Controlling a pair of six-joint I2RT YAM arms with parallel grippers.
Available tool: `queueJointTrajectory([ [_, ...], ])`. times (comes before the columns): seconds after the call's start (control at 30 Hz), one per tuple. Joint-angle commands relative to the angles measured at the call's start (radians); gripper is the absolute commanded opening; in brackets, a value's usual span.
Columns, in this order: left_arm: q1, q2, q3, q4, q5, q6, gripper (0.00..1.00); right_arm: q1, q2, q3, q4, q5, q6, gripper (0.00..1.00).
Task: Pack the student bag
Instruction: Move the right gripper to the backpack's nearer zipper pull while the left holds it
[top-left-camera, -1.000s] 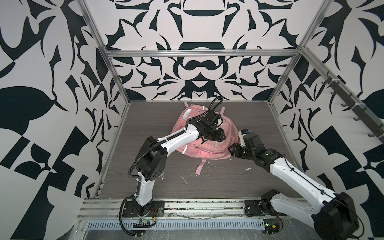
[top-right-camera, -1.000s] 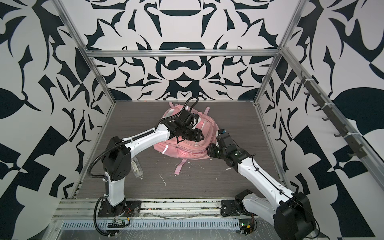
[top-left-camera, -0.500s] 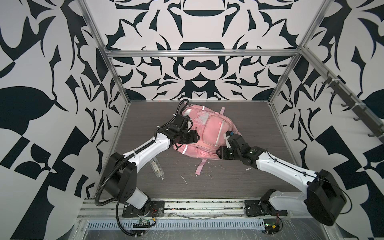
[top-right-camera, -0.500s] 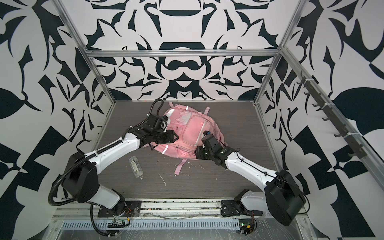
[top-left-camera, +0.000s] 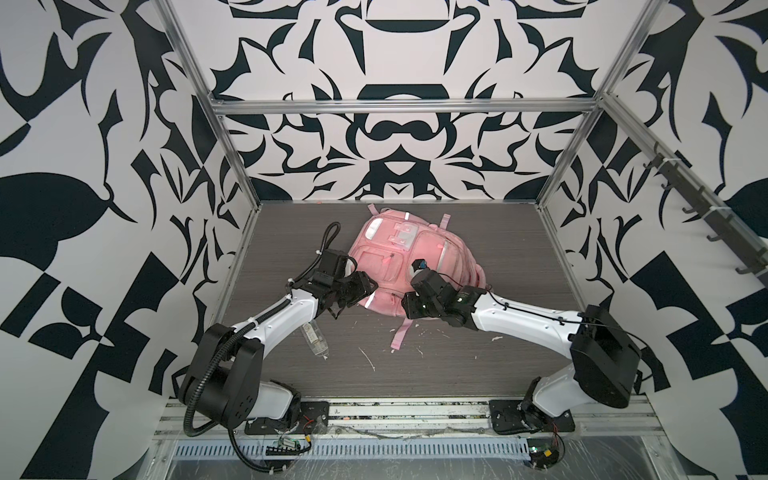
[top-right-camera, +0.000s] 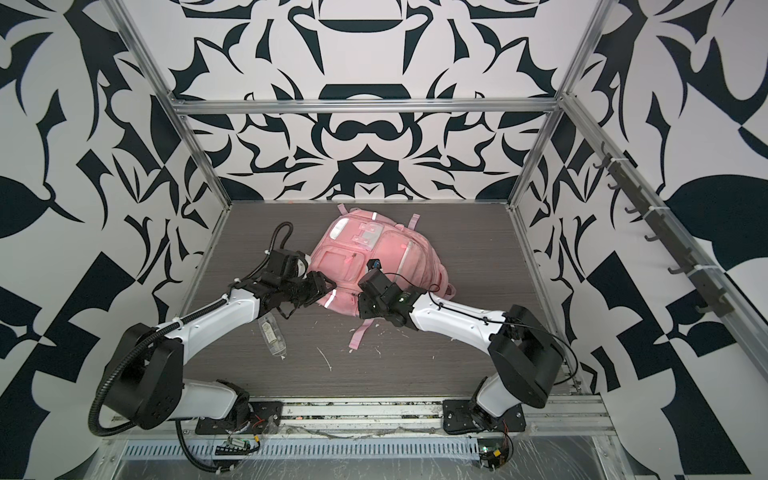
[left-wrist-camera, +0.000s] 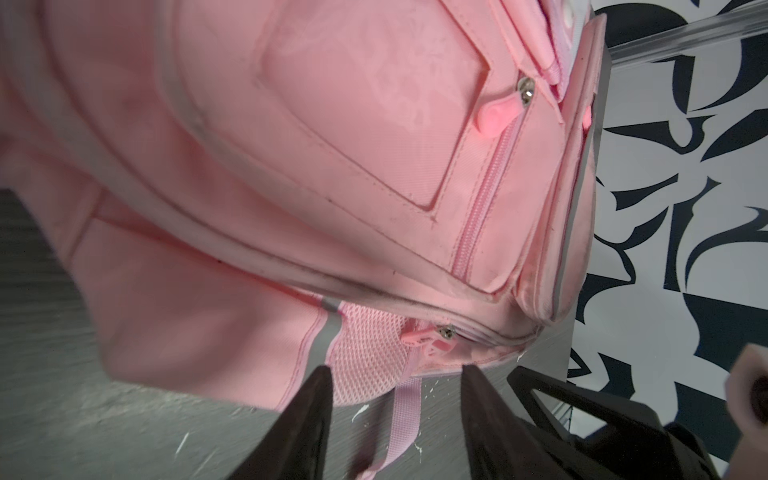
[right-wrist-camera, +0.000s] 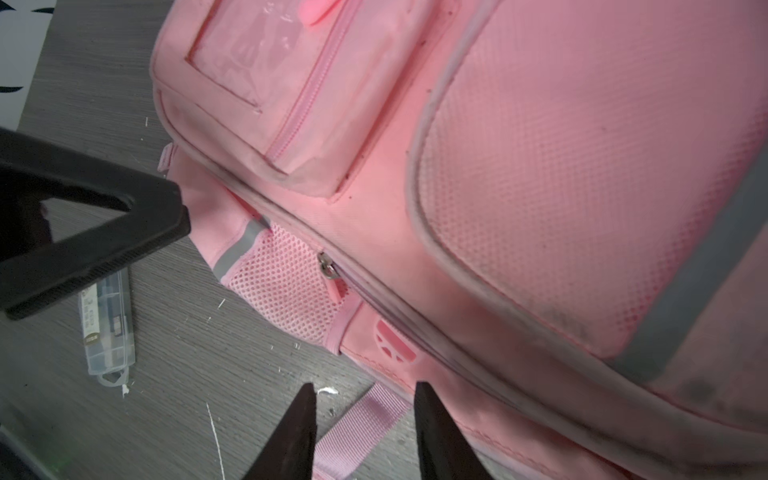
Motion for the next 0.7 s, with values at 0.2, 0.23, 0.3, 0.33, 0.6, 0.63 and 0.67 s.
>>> queueJointTrajectory([
  [0.2,0.046,0.060,-0.055,0.162,0.086,-0.091,0.52,0.044,0.110,0.145,-0.031,0.052,0.024,0.39],
  [0.23,0.051,0.069,-0.063,0.181,0.091,-0.098,0.52,0.045,0.127,0.163,-0.046,0.058,0.029,0.38],
  [0.3,0.057,0.085,-0.068,0.203,0.103,-0.107,0.52,0.045,0.155,0.187,-0.061,0.063,0.035,0.38],
  [0.33,0.059,0.095,-0.071,0.214,0.109,-0.112,0.52,0.046,0.167,0.197,-0.068,0.065,0.037,0.38],
  [0.6,0.065,0.127,-0.080,0.248,0.126,-0.115,0.52,0.046,0.243,0.270,-0.120,0.121,0.049,0.35],
  [0.63,0.067,0.129,-0.078,0.245,0.129,-0.112,0.52,0.046,0.253,0.277,-0.123,0.124,0.049,0.35],
  [0.67,0.067,0.133,-0.080,0.245,0.131,-0.111,0.52,0.046,0.260,0.285,-0.126,0.123,0.049,0.34],
])
